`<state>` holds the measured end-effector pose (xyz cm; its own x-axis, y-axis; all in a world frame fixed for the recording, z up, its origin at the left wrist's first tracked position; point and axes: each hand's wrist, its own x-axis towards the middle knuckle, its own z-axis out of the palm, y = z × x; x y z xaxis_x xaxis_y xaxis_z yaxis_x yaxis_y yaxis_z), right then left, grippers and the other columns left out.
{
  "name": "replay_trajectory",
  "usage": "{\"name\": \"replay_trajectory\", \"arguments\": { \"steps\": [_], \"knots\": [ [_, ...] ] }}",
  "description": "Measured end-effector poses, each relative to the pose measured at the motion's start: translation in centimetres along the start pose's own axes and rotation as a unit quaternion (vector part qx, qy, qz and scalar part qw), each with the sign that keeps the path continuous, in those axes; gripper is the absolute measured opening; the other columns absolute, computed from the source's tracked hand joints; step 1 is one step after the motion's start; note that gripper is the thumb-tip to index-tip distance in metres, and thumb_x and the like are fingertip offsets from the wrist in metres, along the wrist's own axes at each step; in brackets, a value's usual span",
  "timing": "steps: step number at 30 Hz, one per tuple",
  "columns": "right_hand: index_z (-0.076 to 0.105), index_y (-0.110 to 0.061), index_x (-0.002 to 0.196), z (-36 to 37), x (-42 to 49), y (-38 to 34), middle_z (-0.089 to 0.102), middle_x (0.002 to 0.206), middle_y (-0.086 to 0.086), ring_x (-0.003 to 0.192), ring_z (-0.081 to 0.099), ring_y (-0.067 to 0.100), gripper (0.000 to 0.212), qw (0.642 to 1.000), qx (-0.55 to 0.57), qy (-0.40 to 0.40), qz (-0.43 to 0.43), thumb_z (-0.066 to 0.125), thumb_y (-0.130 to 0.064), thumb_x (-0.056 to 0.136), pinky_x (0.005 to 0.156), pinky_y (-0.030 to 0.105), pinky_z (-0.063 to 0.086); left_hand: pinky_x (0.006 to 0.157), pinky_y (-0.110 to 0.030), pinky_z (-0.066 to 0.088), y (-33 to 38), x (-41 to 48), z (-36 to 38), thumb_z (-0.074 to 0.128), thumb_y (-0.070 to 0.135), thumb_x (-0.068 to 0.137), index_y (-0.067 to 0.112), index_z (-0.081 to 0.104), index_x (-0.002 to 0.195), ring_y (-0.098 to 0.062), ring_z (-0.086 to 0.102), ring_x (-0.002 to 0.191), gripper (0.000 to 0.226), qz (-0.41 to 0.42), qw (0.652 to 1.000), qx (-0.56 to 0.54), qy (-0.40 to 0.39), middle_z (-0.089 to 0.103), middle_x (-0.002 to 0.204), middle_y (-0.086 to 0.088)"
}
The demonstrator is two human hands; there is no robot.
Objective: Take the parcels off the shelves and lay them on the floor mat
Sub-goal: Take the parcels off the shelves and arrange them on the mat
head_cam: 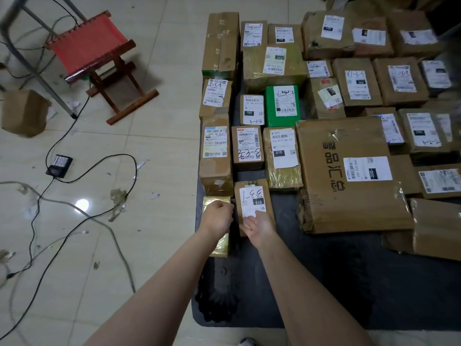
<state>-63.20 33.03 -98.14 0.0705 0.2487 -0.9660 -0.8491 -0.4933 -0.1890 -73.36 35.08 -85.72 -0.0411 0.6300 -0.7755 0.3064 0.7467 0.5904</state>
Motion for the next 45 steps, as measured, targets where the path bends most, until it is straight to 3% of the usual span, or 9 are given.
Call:
{"name": "replay_trajectory", "arguments": {
  "steps": [5, 9, 14, 21, 24, 28, 31, 40, 45],
  "knots": [
    [0.054, -0.007, 0.136, -1.3, 0.0, 0.5, 0.061, 0.133, 0.016, 0.12, 0.058, 0.034, 0.039, 0.994, -0.08, 0.072, -0.016, 0.039, -0.02, 0.102, 0.104, 0.046, 0.045, 0.057, -0.027, 0.034, 0.3, -0.1, 0.2, 0.042, 0.008, 0.1, 0.008, 0.049, 0.093, -0.023, 0.045, 0.078, 0.01, -0.003, 1.0, -0.01, 0.005, 0.047, 0.076, -0.006],
    [0.044, -0.01, 0.147, -2.5, 0.0, 0.6, 0.048, 0.148, 0.016, 0.141, 0.04, 0.031, 0.049, 0.999, -0.031, -0.002, 0.025, 0.042, -0.033, 0.103, 0.118, 0.053, 0.024, 0.066, -0.033, 0.042, 1.0, 0.1, 0.7, 0.045, 0.013, 0.099, 0.009, 0.056, 0.09, -0.028, 0.056, 0.084, 0.015, 0.005, 1.0, 0.016, 0.008, 0.06, 0.086, -0.009],
    [0.028, -0.013, 0.156, -2.0, -0.9, 0.0, 0.026, 0.162, 0.007, 0.151, 0.02, 0.021, 0.055, 0.996, -0.015, -0.087, 0.012, 0.04, -0.032, 0.105, 0.117, 0.06, 0.017, 0.073, -0.035, 0.043, 1.5, 0.6, 1.3, 0.045, 0.011, 0.097, 0.005, 0.06, 0.097, -0.029, 0.058, 0.091, 0.016, 0.011, 1.0, 0.022, 0.011, 0.061, 0.097, -0.013],
    [0.029, -0.011, 0.155, -3.0, -4.5, -1.8, 0.03, 0.161, 0.007, 0.15, 0.023, 0.021, 0.052, 0.992, -0.059, -0.109, -0.016, 0.038, -0.027, 0.107, 0.119, 0.057, 0.02, 0.064, -0.032, 0.042, 2.3, -1.5, 1.9, 0.046, 0.012, 0.098, -0.001, 0.061, 0.105, -0.027, 0.057, 0.086, 0.022, 0.007, 1.0, 0.025, 0.013, 0.06, 0.091, -0.012],
    [0.035, -0.012, 0.152, -4.2, -7.4, -3.4, 0.039, 0.156, 0.008, 0.146, 0.032, 0.023, 0.048, 0.993, -0.063, -0.096, -0.035, 0.039, -0.027, 0.106, 0.115, 0.057, 0.029, 0.071, -0.035, 0.043, 3.8, -3.5, 2.6, 0.045, 0.012, 0.098, -0.003, 0.061, 0.109, -0.028, 0.056, 0.085, 0.024, 0.013, 0.999, 0.033, 0.005, 0.061, 0.095, -0.017],
    [0.032, -0.01, 0.153, -5.2, -12.2, -8.2, 0.041, 0.154, 0.01, 0.14, 0.041, 0.026, 0.052, 0.991, -0.055, -0.106, -0.06, 0.042, -0.028, 0.105, 0.106, 0.054, 0.04, 0.07, -0.034, 0.04, 7.1, -7.0, 5.2, 0.047, 0.014, 0.098, 0.008, 0.056, 0.09, -0.025, 0.051, 0.08, 0.014, 0.04, 0.998, 0.043, -0.001, 0.055, 0.082, -0.009],
    [0.04, -0.006, 0.147, -5.8, -16.9, -13.0, 0.046, 0.15, 0.012, 0.133, 0.049, 0.027, 0.046, 0.986, -0.049, -0.123, -0.097, 0.042, -0.026, 0.105, 0.097, 0.049, 0.047, 0.076, -0.036, 0.045, 9.8, -10.1, 8.1, 0.047, 0.015, 0.097, 0.007, 0.059, 0.095, -0.028, 0.055, 0.085, 0.015, 0.082, 0.994, 0.063, -0.019, 0.055, 0.09, -0.011],
    [0.06, -0.008, 0.12, -11.7, -34.0, -26.5, 0.06, 0.132, 0.009, 0.097, 0.065, 0.021, 0.024, 0.967, -0.07, -0.105, -0.223, 0.046, -0.013, 0.1, 0.103, 0.045, 0.047, 0.075, -0.039, 0.047, 18.7, -22.9, 19.7, 0.049, 0.019, 0.096, 0.012, 0.059, 0.085, -0.03, 0.059, 0.082, 0.017, 0.16, 0.979, 0.09, -0.09, 0.065, 0.087, -0.012],
    [0.065, -0.013, 0.109, -19.1, -45.5, -33.7, 0.069, 0.114, 0.006, 0.097, 0.072, 0.02, 0.019, 0.937, 0.019, -0.08, -0.339, 0.049, -0.009, 0.099, 0.073, 0.032, 0.056, 0.066, -0.03, 0.048, 25.4, -33.2, 27.2, 0.046, 0.02, 0.099, 0.017, 0.061, 0.083, -0.018, 0.062, 0.076, 0.022, 0.222, 0.96, 0.058, -0.161, 0.066, 0.081, -0.001]
  ]
}}
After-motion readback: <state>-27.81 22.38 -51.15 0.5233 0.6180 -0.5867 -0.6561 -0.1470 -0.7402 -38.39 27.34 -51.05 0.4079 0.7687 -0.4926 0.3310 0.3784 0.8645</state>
